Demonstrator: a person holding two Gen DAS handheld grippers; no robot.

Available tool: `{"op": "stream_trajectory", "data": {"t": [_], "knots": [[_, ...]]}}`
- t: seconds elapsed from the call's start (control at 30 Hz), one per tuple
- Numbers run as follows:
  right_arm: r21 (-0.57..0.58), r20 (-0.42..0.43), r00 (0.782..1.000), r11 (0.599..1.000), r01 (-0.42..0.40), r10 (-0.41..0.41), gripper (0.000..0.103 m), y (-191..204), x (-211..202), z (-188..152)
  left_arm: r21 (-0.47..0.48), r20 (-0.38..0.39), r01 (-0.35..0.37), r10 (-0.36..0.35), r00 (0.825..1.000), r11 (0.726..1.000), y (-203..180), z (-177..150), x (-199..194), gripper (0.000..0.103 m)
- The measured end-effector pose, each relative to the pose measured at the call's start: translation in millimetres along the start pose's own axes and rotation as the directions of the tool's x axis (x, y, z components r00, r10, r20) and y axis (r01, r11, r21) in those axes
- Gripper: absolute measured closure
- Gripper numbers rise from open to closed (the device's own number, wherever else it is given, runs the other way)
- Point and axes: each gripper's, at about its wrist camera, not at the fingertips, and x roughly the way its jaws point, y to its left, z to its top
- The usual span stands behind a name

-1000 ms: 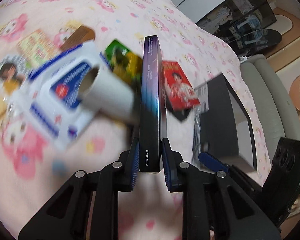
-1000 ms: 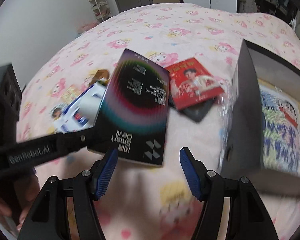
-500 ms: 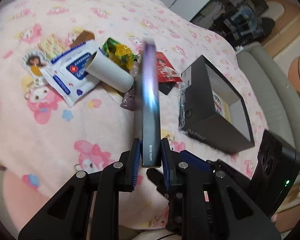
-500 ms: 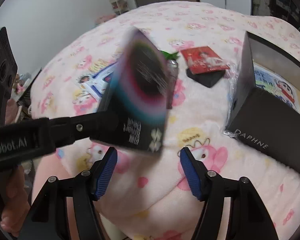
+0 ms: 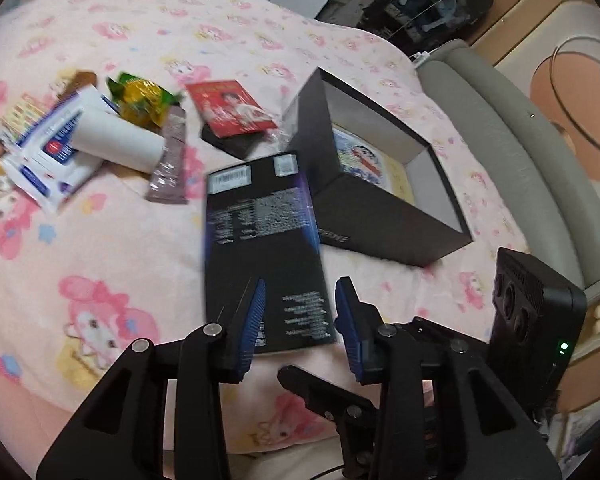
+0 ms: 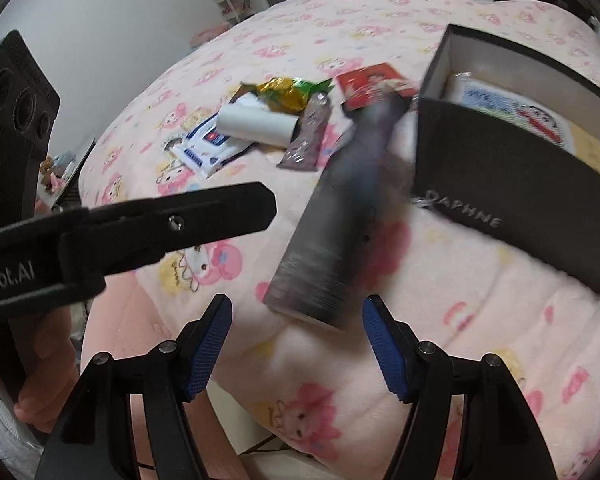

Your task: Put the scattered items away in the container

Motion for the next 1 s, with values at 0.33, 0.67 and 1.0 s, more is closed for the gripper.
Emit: {"op": "stream_trajectory", "data": {"t": [0.33, 0.67, 1.0], "knots": [[0.120, -0.041, 0.998, 0.992, 0.047, -0.042, 0.036, -29, 24, 0, -0.139, -0.090, -0.117, 0.105, 0.990, 0.983, 58, -17, 30, 0.067], [0.175, 0.015, 1.000, 0.984, 0.020, -0.023, 0.066, -34, 38, 4, -0.152, -0.136, -0.094, 0.073, 0.988, 0.984, 56, -25, 46, 0.067], [0.054, 0.143, 0.989, 0.998, -0.044, 0.036, 0.084, -4, -4, 8, -0.207, -0.061, -0.042, 0.030, 0.998, 0.978, 46, -31, 23, 0.067]]}}
